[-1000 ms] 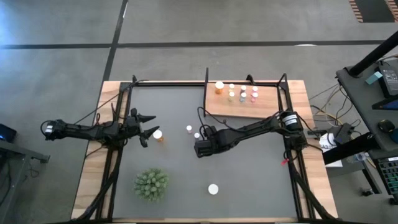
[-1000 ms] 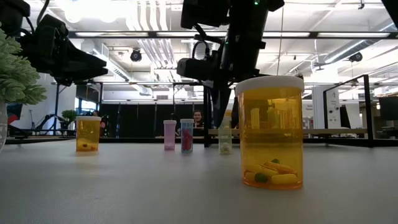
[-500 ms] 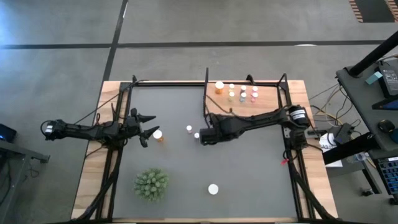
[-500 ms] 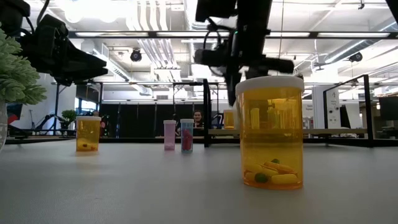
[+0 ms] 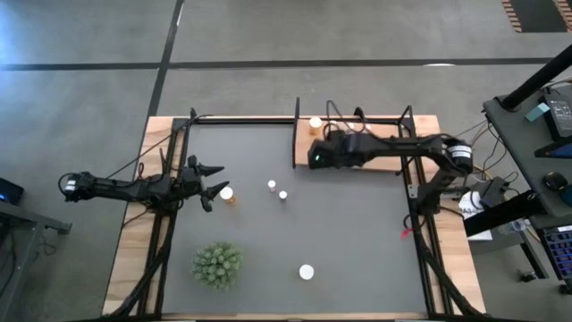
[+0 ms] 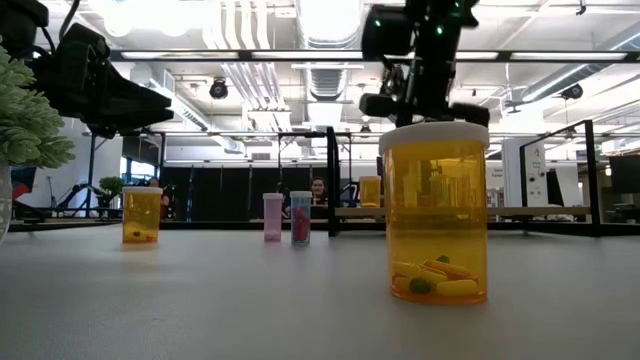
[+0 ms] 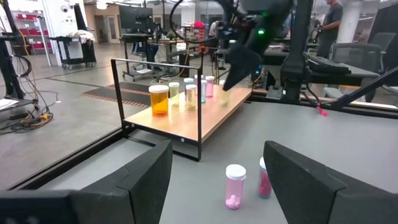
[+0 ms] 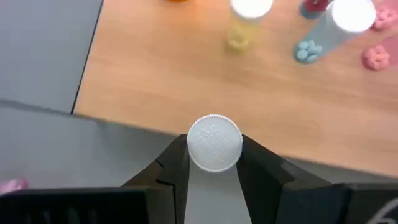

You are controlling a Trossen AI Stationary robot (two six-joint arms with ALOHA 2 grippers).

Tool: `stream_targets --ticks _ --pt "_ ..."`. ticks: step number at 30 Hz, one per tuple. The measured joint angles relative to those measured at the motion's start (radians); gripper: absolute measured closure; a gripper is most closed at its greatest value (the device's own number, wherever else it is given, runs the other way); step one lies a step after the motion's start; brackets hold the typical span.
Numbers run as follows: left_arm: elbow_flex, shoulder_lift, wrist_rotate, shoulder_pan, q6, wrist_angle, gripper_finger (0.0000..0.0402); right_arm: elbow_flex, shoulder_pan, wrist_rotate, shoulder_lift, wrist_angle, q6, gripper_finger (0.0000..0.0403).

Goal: Pick and place medicine bottles onto shelf by color
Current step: Put the yellow pill bottle on the shelf aligned with the other yellow pill bottles

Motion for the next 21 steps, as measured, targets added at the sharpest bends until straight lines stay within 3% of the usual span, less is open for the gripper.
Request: stream_targets --ticks 4,21 --pt "0.000 0.000 0.000 0.000 0.000 0.000 0.0164 -0.060 -0.072 -0.065 -0.026 0.062 -0.041 0.0299" --pt "0.000 0.000 0.000 0.000 0.000 0.000 0.0164 -0.090 -0.149 -0.067 -0.016 0.137 -0.125 0.0297"
